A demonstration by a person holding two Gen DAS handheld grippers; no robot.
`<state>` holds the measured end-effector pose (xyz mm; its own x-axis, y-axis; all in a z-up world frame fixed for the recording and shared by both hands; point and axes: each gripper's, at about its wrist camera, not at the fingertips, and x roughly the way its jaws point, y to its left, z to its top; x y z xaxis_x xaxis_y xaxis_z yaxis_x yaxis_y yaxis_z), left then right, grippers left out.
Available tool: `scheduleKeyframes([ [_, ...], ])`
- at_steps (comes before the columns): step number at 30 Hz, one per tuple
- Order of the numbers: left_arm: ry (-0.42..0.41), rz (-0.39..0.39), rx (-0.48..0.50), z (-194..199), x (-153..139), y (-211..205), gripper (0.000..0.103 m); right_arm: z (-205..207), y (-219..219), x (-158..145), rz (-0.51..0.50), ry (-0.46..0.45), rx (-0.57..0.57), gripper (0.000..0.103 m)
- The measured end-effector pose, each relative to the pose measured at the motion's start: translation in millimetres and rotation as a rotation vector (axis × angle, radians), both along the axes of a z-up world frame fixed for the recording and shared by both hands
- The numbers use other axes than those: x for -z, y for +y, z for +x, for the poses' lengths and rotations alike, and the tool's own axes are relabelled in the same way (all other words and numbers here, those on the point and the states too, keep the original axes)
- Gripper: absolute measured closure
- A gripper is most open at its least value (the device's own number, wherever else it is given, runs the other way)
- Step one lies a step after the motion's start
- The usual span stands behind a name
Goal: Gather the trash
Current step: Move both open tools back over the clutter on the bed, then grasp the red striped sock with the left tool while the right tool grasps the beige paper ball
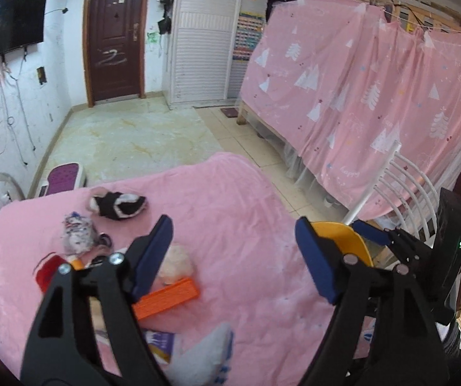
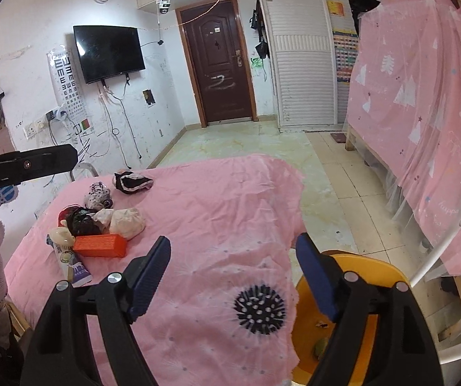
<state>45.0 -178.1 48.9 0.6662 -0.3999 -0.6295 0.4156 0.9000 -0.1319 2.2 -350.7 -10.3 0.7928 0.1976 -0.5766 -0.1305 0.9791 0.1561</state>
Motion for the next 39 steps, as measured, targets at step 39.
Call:
scheduleKeyframes([
  [39, 0.211, 0.133, -0.365, 73.7, 104.3, 210.2, 0.009, 114.4, 179.2, 42.3, -0.129, 0.189, -0.266, 0.032],
])
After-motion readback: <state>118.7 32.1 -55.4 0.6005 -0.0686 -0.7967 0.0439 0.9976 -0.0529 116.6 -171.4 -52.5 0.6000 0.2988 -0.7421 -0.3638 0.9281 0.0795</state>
